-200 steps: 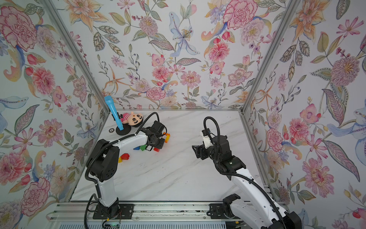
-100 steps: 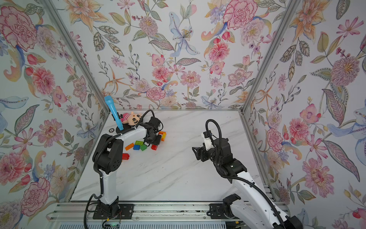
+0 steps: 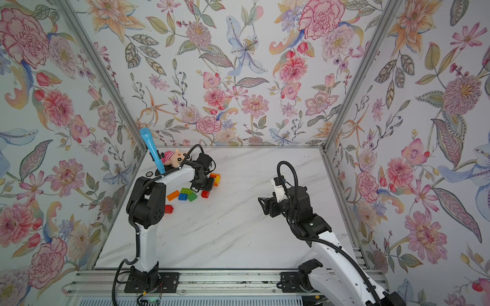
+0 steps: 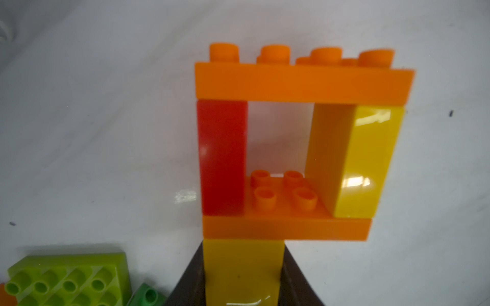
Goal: Assemble the letter p with lego
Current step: Place the lego brick at the center of the board, then pick up the lego brick from the center of the board.
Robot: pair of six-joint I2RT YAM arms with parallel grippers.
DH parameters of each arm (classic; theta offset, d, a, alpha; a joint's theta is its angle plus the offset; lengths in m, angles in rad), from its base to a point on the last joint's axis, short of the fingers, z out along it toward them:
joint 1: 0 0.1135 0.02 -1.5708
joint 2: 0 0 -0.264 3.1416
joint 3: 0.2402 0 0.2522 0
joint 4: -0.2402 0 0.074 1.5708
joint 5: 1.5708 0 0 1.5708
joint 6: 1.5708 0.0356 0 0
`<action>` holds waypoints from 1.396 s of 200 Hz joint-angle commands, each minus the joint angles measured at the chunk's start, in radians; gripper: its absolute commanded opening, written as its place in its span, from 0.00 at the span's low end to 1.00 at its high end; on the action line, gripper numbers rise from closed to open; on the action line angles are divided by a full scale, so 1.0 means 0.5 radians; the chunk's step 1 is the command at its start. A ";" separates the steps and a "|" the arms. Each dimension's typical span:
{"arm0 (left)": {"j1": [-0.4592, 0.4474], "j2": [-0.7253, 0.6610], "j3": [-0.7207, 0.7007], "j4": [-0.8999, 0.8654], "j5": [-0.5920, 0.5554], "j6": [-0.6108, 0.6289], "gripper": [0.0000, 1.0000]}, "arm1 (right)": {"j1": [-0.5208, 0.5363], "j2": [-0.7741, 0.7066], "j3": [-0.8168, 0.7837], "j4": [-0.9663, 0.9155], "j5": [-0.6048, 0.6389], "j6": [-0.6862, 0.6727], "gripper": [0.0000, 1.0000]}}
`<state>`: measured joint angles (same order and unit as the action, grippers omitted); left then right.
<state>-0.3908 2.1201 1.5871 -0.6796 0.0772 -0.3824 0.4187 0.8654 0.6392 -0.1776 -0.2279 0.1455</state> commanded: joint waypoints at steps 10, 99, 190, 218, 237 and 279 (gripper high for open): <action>0.027 0.071 0.030 -0.047 0.044 -0.020 0.42 | -0.018 -0.040 -0.036 0.055 -0.020 0.040 0.78; 0.033 -0.211 -0.066 0.010 0.104 -0.069 0.69 | -0.080 -0.066 -0.087 0.129 0.063 0.173 0.92; 0.250 -1.224 -0.898 0.168 -0.385 -0.164 0.91 | -0.241 0.184 -0.026 0.239 -0.206 0.496 1.00; 0.446 -1.256 -1.087 0.207 -0.396 -0.107 0.89 | -0.235 0.232 -0.003 0.148 -0.093 0.477 1.00; 0.539 -1.215 -1.161 0.303 -0.378 -0.085 0.88 | -0.210 0.255 0.001 0.139 -0.088 0.464 1.00; 0.607 -0.909 -1.100 0.404 -0.434 -0.053 0.81 | -0.116 0.264 0.029 0.076 0.008 0.402 1.00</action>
<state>-0.0975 1.5871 1.0119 -0.5148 -0.0910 -0.4286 0.3408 0.9962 0.6216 -0.1158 -0.2569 0.3634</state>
